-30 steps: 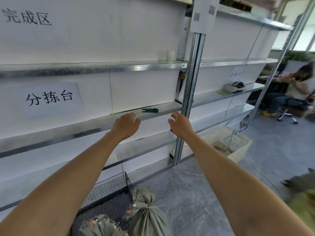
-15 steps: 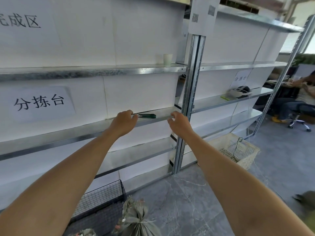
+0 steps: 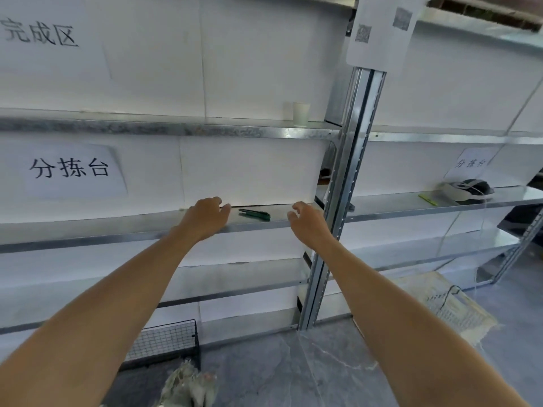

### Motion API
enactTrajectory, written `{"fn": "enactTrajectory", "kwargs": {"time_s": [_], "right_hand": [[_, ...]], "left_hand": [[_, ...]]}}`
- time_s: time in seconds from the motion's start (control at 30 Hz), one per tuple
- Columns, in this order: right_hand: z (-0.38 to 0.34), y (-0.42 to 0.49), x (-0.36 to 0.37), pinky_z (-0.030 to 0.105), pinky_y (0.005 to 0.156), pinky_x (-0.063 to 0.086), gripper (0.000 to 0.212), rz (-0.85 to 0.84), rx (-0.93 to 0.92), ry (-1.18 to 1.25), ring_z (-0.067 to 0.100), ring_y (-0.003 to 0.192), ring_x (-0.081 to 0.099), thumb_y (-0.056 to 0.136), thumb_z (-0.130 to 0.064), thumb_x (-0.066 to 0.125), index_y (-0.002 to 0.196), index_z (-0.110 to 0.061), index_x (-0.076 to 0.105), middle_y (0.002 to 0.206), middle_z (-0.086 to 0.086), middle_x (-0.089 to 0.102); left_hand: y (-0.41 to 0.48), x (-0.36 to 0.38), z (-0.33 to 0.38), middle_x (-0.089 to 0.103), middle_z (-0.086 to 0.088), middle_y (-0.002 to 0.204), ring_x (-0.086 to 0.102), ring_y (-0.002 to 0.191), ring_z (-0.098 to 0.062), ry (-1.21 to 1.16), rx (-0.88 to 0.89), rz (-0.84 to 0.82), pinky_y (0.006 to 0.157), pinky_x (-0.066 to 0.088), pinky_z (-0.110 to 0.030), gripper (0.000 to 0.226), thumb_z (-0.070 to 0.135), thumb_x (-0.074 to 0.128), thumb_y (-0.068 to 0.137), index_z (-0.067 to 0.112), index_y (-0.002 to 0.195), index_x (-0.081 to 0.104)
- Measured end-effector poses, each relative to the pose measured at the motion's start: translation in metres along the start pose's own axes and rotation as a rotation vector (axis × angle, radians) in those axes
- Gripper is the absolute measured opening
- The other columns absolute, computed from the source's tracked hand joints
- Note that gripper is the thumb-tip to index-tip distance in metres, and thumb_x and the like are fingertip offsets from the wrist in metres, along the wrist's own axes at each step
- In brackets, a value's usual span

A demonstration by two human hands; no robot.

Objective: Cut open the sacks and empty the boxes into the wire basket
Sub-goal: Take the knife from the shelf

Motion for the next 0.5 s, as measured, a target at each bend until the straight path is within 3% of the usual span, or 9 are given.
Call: {"fn": "enactTrajectory", "kwargs": {"time_s": [0.1, 0.27, 0.5], "right_hand": [[0.021, 0.016, -0.001, 0.032, 0.088, 0.04, 0.043, -0.021, -0.01, 0.007, 0.026, 0.115, 0.053, 0.099, -0.028, 0.039, 0.138, -0.01, 0.044, 0.133, 0.013, 0.054], [0.053, 0.05, 0.005, 0.029, 0.084, 0.036, 0.044, -0.06, -0.013, 0.006, 0.027, 0.115, 0.054, 0.099, -0.028, 0.038, 0.138, -0.008, 0.044, 0.133, 0.013, 0.055], [0.085, 0.114, 0.015, 0.033, 0.09, 0.041, 0.044, -0.106, -0.051, -0.038, 0.029, 0.116, 0.053, 0.099, -0.028, 0.038, 0.137, -0.008, 0.044, 0.133, 0.014, 0.054]], "left_hand": [[0.009, 0.014, 0.001, 0.064, -0.017, 0.103, 0.058, 0.09, -0.03, 0.041, -0.021, -0.013, 0.08, 0.047, -0.038, 0.039, 0.035, 0.032, 0.099, 0.005, 0.101, 0.057], [0.034, 0.04, 0.006, 0.063, -0.014, 0.104, 0.056, 0.091, -0.028, 0.102, -0.057, -0.026, 0.076, 0.042, -0.034, 0.042, 0.036, 0.032, 0.099, 0.006, 0.115, 0.056], [0.094, 0.077, 0.004, 0.061, -0.016, 0.11, 0.056, 0.095, -0.031, 0.115, -0.108, -0.039, 0.078, 0.044, -0.036, 0.045, 0.039, 0.031, 0.098, 0.007, 0.117, 0.055]]}}
Point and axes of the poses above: each hand's wrist, its own y-axis towards the middle knuckle, its own x-axis out of the palm, z = x × y, the point moved 1 cm from there along y, towards the middle knuckle
